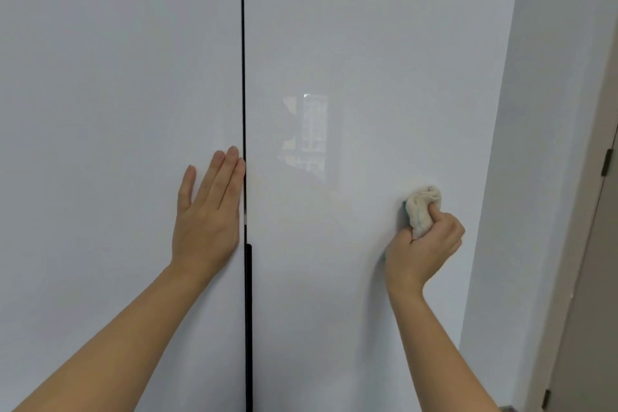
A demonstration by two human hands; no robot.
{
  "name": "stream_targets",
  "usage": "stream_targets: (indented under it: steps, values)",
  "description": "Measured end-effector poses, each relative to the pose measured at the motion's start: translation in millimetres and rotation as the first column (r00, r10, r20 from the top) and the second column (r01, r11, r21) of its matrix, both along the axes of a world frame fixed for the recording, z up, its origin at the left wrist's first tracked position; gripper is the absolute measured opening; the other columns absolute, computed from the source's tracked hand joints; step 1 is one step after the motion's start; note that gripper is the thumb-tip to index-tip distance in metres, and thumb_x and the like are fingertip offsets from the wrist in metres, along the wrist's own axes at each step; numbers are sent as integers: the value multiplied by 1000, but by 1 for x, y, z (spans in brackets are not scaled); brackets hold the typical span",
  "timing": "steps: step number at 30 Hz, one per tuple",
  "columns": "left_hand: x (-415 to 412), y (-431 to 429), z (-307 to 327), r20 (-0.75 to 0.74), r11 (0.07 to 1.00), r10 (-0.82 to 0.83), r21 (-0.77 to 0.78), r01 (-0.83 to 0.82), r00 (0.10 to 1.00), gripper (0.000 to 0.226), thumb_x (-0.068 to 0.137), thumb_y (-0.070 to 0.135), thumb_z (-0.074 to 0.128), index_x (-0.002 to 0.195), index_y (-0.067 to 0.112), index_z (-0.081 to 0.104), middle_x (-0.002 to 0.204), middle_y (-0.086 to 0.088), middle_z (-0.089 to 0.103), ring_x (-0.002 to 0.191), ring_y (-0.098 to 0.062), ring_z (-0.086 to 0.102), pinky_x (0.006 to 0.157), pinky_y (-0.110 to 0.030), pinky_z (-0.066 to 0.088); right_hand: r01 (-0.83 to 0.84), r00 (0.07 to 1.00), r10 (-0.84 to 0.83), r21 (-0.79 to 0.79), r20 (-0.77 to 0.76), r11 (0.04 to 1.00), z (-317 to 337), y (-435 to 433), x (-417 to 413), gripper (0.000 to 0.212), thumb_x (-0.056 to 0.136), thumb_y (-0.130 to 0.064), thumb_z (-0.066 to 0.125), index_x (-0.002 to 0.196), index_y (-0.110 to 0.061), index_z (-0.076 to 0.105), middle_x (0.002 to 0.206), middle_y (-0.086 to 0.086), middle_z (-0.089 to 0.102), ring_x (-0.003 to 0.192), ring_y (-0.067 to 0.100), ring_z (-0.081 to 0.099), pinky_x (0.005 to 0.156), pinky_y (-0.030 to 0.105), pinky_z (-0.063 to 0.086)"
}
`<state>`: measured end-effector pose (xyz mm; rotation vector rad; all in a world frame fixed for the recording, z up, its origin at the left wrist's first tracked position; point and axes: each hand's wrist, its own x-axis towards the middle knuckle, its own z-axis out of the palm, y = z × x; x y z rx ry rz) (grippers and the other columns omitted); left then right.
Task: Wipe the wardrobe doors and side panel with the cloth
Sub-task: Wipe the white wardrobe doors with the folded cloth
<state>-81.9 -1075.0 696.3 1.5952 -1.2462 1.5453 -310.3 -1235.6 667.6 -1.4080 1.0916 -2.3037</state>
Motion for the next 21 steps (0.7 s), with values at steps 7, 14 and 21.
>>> stream_targets:
  steps: [7, 14, 21]
  values:
    - [2, 3, 1, 13, 999, -38, 7, 38, 999, 65, 85, -11, 52, 146, 1, 35, 156, -10, 30, 145, -22, 26, 119, -47, 13, -194, 953, 113, -279, -283, 941, -14, 65, 81, 47, 66, 3, 48, 110, -15, 55, 114, 2, 46, 100, 21, 41, 92, 17, 32]
    - [5, 11, 7, 23, 997, -69, 28, 68, 997, 60, 87, -9, 39, 146, 5, 38, 154, -7, 33, 144, -18, 29, 118, -42, 17, -300, 852, 21, -455, -524, 838, -26, 80, 107, 52, 69, 6, 53, 113, -21, 56, 112, -4, 50, 90, 21, 44, 72, 36, 42]
    - [-3, 16, -20, -88, 996, 7, 91, 1, 996, 68, 86, -7, 47, 150, 0, 24, 159, -13, 18, 148, -26, 13, 120, -53, 4, -387, 736, -166, -608, -656, 693, -33, 58, 81, 34, 75, -1, 68, 101, -21, 57, 107, -5, 51, 87, 22, 46, 63, 34, 36]
